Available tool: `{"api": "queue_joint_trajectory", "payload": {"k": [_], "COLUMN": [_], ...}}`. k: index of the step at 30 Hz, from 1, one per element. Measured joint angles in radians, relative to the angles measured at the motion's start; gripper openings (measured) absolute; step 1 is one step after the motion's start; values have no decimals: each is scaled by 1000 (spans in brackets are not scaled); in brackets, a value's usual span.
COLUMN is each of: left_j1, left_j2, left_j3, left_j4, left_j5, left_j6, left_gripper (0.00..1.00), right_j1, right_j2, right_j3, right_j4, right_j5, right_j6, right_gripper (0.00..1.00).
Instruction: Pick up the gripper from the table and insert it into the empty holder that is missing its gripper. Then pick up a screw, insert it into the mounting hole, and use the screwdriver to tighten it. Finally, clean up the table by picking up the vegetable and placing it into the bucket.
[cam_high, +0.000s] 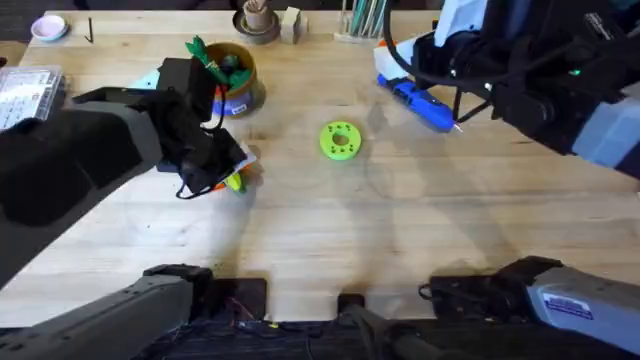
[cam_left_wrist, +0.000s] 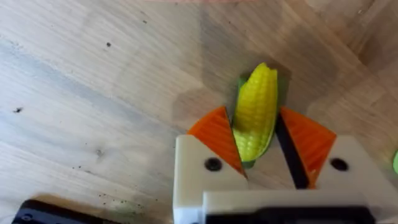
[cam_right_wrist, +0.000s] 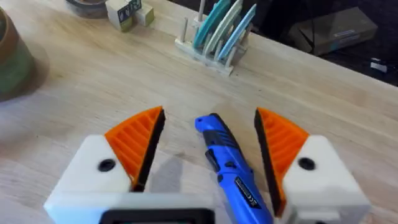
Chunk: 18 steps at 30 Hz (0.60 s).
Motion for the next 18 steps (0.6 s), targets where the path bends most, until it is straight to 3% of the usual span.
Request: {"api": "queue_joint_trajectory", "payload": {"k": [9, 18], "left_j1": [0, 0], "left_j2": [0, 0], "left_j3": [0, 9], "left_j4": [3, -13], "left_j5": [0, 0], "left_j6": [-4, -6], "left_gripper": [214, 187], "right_j1": [0, 0], "right_j2": [0, 0], "right_j3": [0, 0], "right_j4": [0, 0], "right_j5": [0, 0], "right_j6": [0, 0], "right_gripper": [913, 913]}}
